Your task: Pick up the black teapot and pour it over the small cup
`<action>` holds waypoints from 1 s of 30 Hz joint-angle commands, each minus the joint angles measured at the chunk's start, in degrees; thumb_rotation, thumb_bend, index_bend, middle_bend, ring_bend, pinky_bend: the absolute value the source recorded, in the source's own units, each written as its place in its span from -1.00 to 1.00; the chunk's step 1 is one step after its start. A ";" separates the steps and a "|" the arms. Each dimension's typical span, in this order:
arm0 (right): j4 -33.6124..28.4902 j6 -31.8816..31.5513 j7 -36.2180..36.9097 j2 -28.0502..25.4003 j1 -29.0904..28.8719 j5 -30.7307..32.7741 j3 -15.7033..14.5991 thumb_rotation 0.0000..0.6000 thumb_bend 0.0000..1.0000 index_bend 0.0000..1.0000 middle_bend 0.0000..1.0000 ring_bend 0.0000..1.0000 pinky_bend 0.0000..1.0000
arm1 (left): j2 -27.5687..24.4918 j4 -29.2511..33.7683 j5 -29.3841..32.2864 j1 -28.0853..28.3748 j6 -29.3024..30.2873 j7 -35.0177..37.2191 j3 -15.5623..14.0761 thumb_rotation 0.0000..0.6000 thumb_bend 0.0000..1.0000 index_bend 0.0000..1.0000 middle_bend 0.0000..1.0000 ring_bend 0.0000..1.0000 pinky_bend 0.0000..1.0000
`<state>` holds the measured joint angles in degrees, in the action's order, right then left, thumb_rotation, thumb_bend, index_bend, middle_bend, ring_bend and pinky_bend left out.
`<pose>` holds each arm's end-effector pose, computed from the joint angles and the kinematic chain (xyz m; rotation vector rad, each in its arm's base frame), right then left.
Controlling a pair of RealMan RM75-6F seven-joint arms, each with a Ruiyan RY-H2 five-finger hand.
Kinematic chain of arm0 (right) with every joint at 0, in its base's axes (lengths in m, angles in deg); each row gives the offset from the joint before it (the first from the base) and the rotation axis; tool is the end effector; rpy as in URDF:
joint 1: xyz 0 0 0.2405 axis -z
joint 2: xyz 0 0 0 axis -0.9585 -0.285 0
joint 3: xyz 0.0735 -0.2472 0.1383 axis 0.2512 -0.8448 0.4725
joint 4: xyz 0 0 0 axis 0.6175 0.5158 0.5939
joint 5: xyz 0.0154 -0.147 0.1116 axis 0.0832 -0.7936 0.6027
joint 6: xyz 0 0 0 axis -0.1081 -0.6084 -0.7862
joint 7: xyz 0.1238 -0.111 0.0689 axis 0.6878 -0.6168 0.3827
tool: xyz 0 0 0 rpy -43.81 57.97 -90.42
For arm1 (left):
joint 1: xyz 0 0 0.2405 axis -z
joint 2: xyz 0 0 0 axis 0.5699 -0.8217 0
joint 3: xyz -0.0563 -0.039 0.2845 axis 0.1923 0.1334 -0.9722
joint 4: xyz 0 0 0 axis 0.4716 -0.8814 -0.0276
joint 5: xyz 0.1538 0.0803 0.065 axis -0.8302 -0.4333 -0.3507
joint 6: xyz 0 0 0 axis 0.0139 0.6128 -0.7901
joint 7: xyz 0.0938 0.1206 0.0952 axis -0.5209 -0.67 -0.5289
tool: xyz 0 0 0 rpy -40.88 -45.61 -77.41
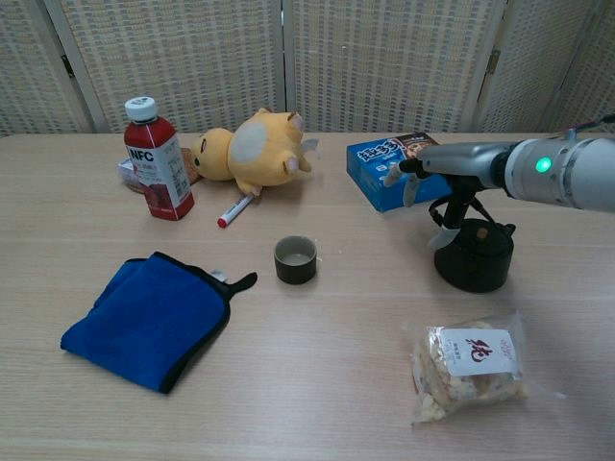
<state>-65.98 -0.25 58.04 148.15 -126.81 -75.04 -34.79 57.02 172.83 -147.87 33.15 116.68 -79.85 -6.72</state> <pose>-0.1786 -0.4358 -0.0197 1.9517 -1.0976 0.6147 -0.3446 0.1706 0.1707 -1.3016 -0.9385 -0.9253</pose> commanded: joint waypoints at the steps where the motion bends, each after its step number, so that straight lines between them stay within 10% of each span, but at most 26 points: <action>1: 0.45 0.09 -0.72 0.49 -0.59 0.94 -0.68 1.00 -1.00 -0.73 -0.42 -0.86 -0.91 | -0.03 -0.09 0.04 -0.12 0.06 0.13 -0.04 1.00 -0.99 -0.75 -1.00 -1.00 -1.00; 30: -18.97 -13.00 2.43 -13.48 7.81 -7.56 -4.58 1.00 -1.00 -0.73 -0.25 -0.82 -0.91 | 0.05 -1.02 -0.13 -0.53 0.26 1.27 0.14 1.00 -0.99 -0.75 -1.00 -1.00 -1.00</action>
<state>-83.72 -12.15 60.15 135.66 -119.99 -81.48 -38.84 57.06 171.81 -147.99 32.62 116.93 -78.58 -6.58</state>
